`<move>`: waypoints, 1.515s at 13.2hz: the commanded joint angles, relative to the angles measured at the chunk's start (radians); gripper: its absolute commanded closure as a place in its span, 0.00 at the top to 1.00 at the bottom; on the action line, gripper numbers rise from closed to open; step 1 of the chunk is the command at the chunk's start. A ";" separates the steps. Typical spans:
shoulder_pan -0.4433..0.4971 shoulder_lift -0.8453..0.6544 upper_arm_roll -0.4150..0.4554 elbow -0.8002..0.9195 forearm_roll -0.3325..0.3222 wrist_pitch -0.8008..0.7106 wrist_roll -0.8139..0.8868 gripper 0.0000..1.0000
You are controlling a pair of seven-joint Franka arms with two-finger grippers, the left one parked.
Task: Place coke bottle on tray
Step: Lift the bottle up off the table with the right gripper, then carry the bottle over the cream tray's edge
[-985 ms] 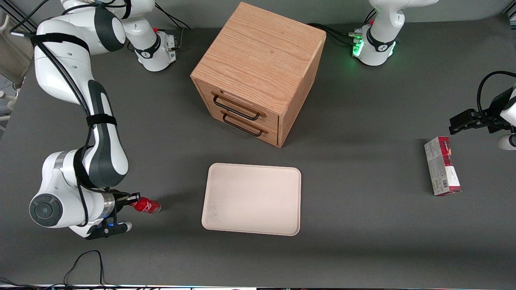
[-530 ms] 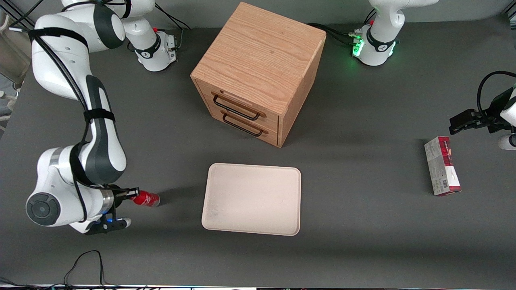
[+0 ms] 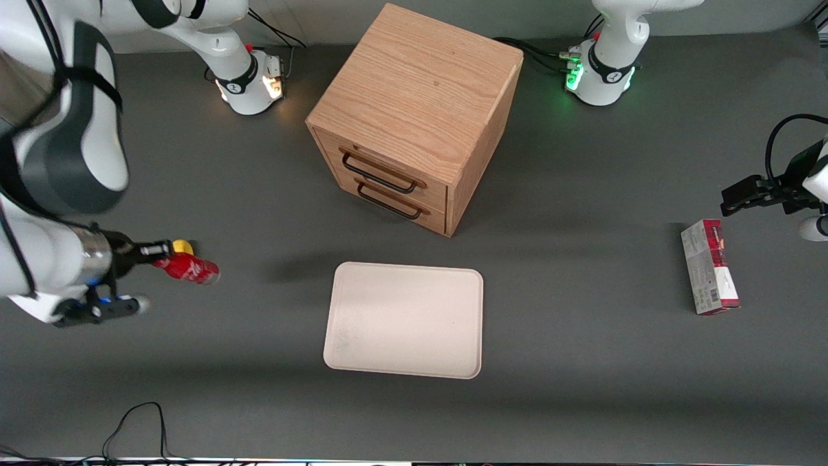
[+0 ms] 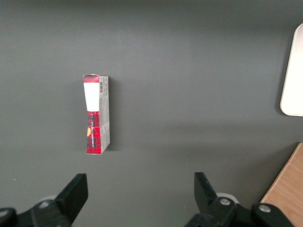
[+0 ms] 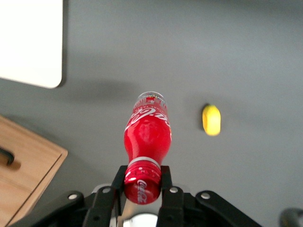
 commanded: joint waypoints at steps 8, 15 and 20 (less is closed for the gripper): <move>0.057 -0.276 0.006 -0.381 -0.017 0.129 0.087 0.00; 0.177 0.263 0.097 0.163 -0.017 0.290 0.635 0.00; 0.221 0.384 0.094 0.163 -0.026 0.527 0.816 0.00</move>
